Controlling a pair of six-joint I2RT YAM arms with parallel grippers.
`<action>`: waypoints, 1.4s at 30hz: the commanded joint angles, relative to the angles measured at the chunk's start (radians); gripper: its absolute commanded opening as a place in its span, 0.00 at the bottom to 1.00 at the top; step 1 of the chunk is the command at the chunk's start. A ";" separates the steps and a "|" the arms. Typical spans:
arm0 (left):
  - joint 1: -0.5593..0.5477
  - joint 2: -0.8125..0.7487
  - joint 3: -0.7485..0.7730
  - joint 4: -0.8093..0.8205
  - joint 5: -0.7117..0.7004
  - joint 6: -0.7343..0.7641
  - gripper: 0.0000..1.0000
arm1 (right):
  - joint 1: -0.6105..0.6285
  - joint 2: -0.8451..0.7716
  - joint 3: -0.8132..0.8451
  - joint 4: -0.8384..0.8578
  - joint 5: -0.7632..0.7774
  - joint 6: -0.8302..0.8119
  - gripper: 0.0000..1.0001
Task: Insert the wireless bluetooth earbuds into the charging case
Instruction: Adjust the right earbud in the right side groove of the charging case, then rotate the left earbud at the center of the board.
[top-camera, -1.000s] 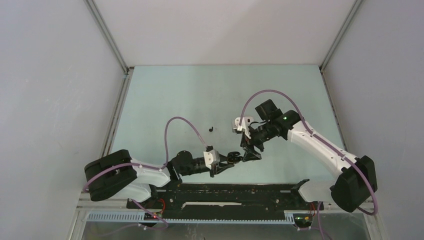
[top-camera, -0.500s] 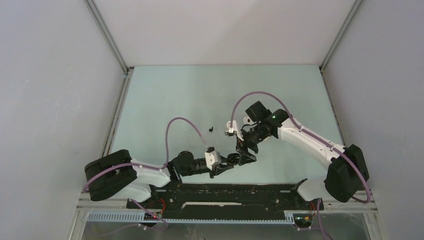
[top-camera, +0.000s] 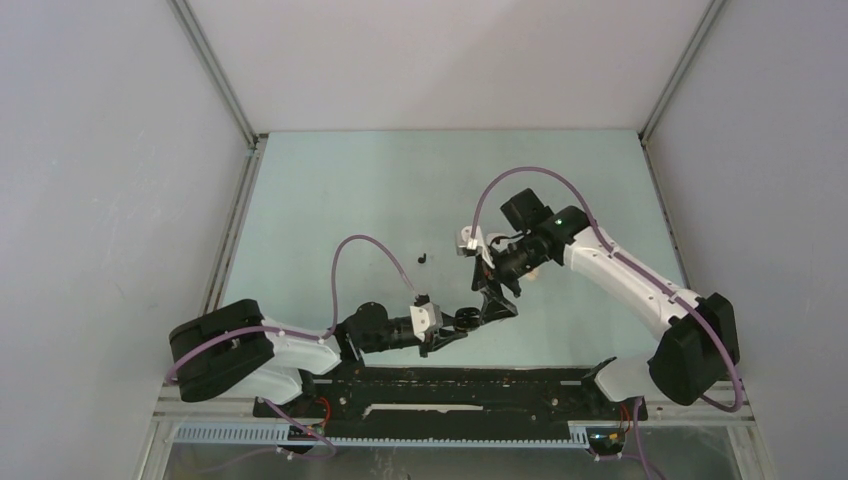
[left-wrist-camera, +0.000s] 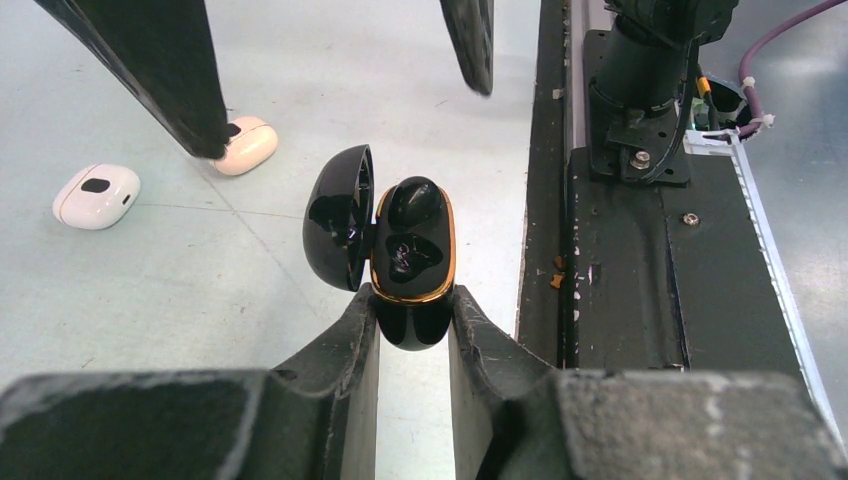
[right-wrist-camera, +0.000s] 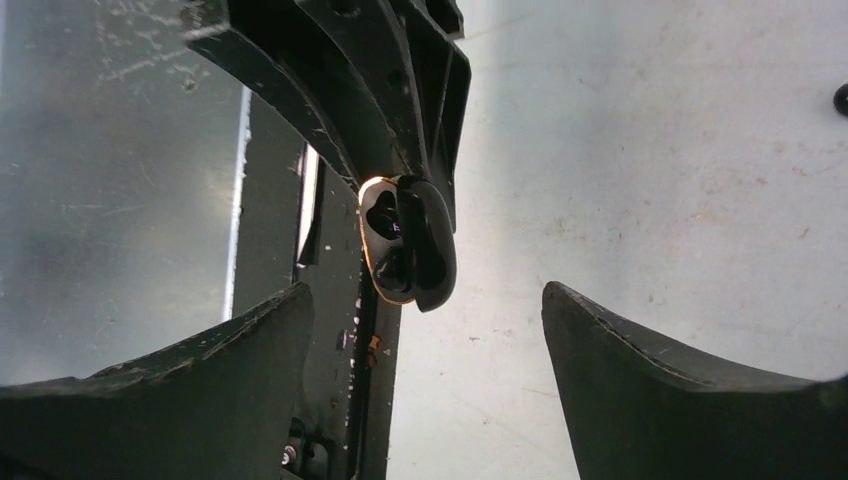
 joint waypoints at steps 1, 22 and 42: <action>-0.007 -0.013 0.021 0.041 -0.024 0.017 0.00 | -0.047 -0.033 0.057 -0.053 -0.115 -0.036 0.89; 0.001 -0.796 -0.148 -0.589 -0.638 -0.202 0.00 | -0.090 0.423 0.418 0.325 0.311 0.454 0.49; -0.008 -0.905 -0.105 -0.765 -0.622 -0.256 0.00 | 0.060 0.906 0.821 0.255 0.566 0.406 0.48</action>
